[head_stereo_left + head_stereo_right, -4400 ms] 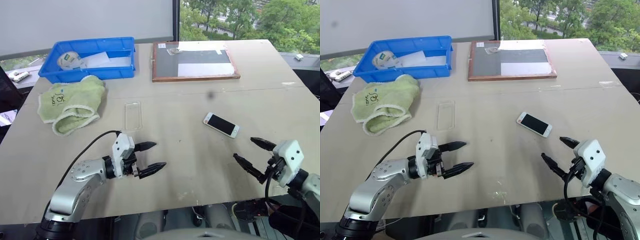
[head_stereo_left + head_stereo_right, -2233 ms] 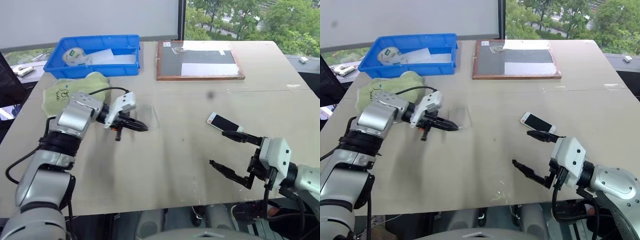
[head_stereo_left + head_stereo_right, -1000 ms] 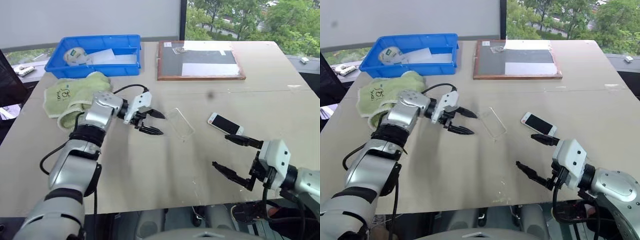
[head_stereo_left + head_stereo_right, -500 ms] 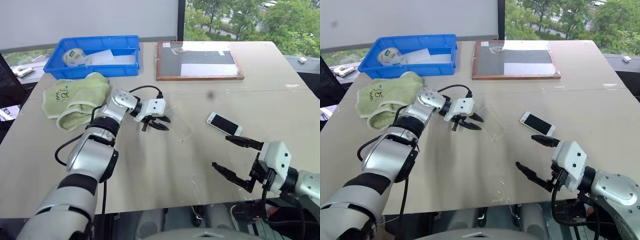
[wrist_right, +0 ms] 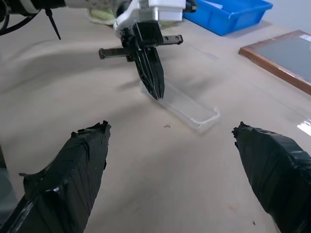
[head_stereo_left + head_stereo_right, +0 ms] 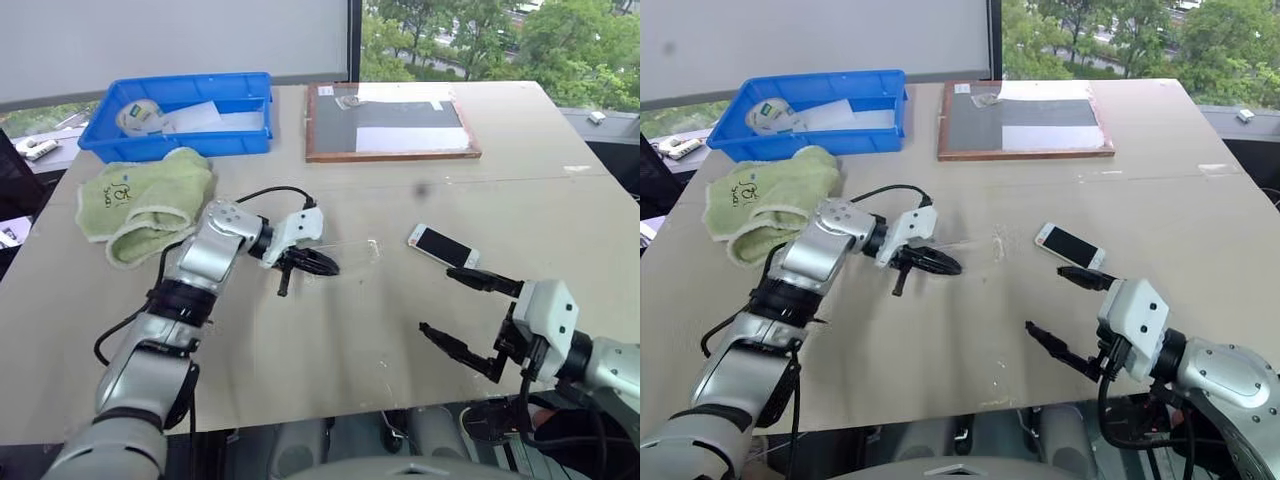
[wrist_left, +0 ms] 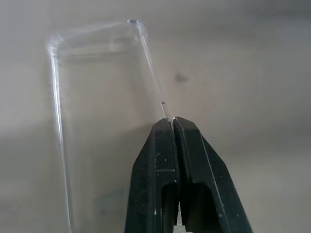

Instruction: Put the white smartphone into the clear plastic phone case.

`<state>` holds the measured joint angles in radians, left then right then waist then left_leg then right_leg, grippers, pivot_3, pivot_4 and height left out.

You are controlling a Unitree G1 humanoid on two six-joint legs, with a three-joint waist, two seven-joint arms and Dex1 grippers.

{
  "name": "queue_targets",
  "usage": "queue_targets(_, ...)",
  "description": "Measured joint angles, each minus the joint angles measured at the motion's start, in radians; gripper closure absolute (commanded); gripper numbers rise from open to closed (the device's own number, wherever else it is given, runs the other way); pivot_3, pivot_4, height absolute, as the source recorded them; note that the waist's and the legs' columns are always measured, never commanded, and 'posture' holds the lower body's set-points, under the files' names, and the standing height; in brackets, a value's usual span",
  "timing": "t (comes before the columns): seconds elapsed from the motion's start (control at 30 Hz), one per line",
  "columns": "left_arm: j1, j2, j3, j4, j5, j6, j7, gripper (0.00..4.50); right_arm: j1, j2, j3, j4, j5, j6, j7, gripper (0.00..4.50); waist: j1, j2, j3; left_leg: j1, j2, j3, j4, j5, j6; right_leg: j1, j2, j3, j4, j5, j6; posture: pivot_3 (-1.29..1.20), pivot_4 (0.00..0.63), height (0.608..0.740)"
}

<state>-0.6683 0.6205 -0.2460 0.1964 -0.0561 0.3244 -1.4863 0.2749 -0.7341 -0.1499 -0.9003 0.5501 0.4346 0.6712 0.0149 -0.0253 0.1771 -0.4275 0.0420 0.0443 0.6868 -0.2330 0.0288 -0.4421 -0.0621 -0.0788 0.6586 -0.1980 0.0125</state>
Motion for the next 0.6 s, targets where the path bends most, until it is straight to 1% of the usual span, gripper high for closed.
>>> queue_targets(0.07,0.042,0.036,0.011,-0.039,-0.027,-0.024,-0.009,4.47,-0.006,-0.001,0.006,0.009,0.0,0.0,0.005,0.0,-0.001,0.0,0.0,0.001,0.0,0.0,0.0,0.0,0.0,0.0,0.0,0.0,0.0,0.0,0.0,0.0,0.15,0.74)
queue_targets(0.1,0.059,0.066,0.01,-0.038,-0.034,-0.073,-0.037,4.47,-0.014,-0.001,0.01,0.014,0.001,0.001,0.009,0.0,-0.001,0.0,0.0,0.001,0.0,0.001,-0.001,0.0,0.0,0.0,0.0,0.001,0.0,0.0,0.0,0.0,0.15,0.74)
queue_targets(0.17,0.06,0.117,0.009,-0.003,-0.043,-0.159,-0.084,4.47,-0.023,-0.003,0.012,0.019,0.002,0.001,0.017,0.0,0.001,0.0,0.0,0.001,0.001,0.001,-0.001,0.0,0.0,0.0,0.001,0.0,0.0,0.0,0.0,0.0,0.15,0.74)
queue_targets(0.2,0.057,0.128,0.009,0.011,-0.045,-0.178,-0.092,4.47,-0.025,-0.004,0.013,0.019,0.002,0.001,0.019,0.0,0.003,0.0,0.0,0.001,0.001,0.001,-0.001,0.0,0.0,0.0,0.001,0.0,0.0,0.0,0.0,0.0,0.15,0.74)
queue_targets(0.23,0.039,0.141,-0.005,0.058,-0.045,-0.237,-0.103,4.47,-0.024,-0.004,0.013,0.019,0.002,0.001,0.02,0.0,0.007,0.0,0.0,0.001,0.0,0.001,-0.001,0.0,0.0,0.0,0.0,0.0,0.0,0.0,0.0,0.0,0.15,0.74)
queue_targets(0.27,-0.002,0.166,-0.04,0.154,-0.043,-0.331,-0.113,4.47,-0.021,-0.005,0.013,0.02,0.002,0.0,0.023,0.0,0.011,0.0,0.0,0.0,0.0,0.002,0.0,0.0,0.0,0.0,0.0,-0.001,0.0,0.0,0.0,0.0,0.15,0.74)
queue_targets(0.33,-0.052,0.198,-0.077,0.281,-0.045,-0.439,-0.118,4.47,-0.007,-0.006,0.012,0.02,0.002,0.0,0.024,0.0,0.014,0.0,0.0,-0.001,0.0,0.002,0.0,0.0,0.0,0.0,0.0,-0.001,-0.001,0.0,0.0,0.0,0.15,0.74)
queue_targets(0.4,-0.087,0.208,-0.123,0.363,-0.067,-0.484,-0.121,3.92,0.005,-0.006,0.011,0.019,0.001,0.0,0.022,0.0,0.018,0.0,0.0,-0.002,0.0,0.003,0.0,0.0,0.0,0.0,0.0,-0.001,-0.002,0.0,0.0,0.0,0.15,0.74)
queue_targets(0.43,-0.093,0.203,-0.132,0.393,-0.084,-0.479,-0.123,3.56,0.012,-0.006,0.011,0.017,0.001,0.0,0.021,0.0,0.02,0.0,0.0,-0.002,0.0,0.003,0.0,0.0,0.0,0.0,0.0,0.0,-0.002,0.0,0.0,0.0,0.15,0.74)
queue_targets(0.5,-0.095,0.178,-0.119,0.423,-0.112,-0.436,-0.123,2.67,0.028,-0.006,0.01,0.015,-0.001,-0.001,0.017,0.0,0.023,0.0,0.0,-0.003,-0.001,0.003,0.0,-0.001,0.001,0.0,0.0,-0.001,-0.002,0.0,0.0,0.0,0.15,0.74)
queue_targets(0.57,-0.094,0.151,-0.086,0.4,-0.148,-0.315,-0.113,1.72,0.037,-0.005,0.01,0.012,-0.001,-0.001,0.015,0.0,0.025,0.0,0.0,-0.004,0.0,0.003,0.0,-0.001,0.001,0.0,0.0,-0.002,-0.003,0.0,0.0,0.0,0.15,0.74)
queue_targets(0.6,-0.091,0.148,-0.067,0.359,-0.171,-0.218,-0.098,1.72,0.043,-0.005,0.008,0.009,-0.002,-0.002,0.014,0.0,0.024,-0.001,0.0,-0.004,0.0,0.003,0.0,-0.001,0.001,0.0,0.0,-0.002,-0.002,0.0,0.0,0.0,0.15,0.74)
